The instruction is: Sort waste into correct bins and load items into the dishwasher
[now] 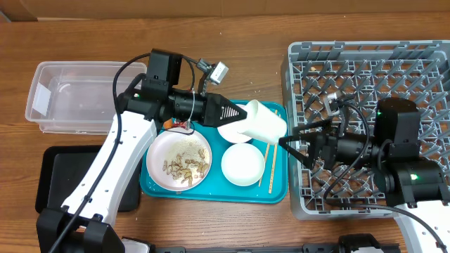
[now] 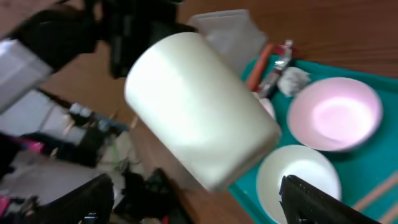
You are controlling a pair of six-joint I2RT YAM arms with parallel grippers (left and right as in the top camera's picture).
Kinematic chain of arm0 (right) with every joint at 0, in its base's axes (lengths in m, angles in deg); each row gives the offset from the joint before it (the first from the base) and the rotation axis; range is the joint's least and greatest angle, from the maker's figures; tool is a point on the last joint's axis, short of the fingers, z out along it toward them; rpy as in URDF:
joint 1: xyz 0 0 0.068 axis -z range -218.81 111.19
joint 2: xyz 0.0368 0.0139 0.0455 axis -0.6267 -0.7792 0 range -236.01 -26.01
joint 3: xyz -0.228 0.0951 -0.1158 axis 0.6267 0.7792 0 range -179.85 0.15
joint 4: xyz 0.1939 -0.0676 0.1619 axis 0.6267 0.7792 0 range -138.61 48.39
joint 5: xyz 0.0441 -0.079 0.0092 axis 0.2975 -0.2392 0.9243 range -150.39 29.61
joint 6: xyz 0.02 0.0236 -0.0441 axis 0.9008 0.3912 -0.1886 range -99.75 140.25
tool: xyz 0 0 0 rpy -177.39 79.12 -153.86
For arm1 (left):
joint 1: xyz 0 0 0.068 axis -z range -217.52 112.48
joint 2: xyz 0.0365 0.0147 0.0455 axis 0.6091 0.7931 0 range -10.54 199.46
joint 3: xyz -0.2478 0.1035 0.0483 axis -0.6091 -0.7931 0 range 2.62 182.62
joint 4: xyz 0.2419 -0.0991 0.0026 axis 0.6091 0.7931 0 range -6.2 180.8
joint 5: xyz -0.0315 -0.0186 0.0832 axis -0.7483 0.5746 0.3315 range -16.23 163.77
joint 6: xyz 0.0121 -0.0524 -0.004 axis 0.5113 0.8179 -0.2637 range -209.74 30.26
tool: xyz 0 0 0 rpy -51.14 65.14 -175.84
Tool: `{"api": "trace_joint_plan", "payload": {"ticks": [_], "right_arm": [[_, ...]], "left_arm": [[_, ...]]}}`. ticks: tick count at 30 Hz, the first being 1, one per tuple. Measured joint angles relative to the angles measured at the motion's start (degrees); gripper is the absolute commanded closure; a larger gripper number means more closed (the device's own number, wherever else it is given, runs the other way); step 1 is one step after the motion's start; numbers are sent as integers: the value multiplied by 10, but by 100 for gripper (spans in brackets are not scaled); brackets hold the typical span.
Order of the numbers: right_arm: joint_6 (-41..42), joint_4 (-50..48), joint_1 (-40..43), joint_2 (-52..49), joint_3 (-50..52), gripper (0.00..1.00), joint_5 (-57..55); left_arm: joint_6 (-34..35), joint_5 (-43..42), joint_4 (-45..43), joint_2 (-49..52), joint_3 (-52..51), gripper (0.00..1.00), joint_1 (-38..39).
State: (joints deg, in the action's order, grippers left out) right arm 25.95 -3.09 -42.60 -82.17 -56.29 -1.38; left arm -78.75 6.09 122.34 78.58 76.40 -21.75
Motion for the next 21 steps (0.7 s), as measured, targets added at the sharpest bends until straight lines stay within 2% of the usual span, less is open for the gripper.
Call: {"api": "trace_joint_plan", "payload": {"ticks": [5, 12, 21], "right_arm": [[-2, -21, 0, 0, 0, 16, 69], [1, -27, 4, 0, 0, 23, 78], [3, -50, 4, 0, 0, 25, 76]], "left_arm": [[20, -61, -65, 0, 0, 96, 13], [70, -84, -143, 0, 0, 96, 23], [100, -83, -159, 0, 1, 96, 23]]}}
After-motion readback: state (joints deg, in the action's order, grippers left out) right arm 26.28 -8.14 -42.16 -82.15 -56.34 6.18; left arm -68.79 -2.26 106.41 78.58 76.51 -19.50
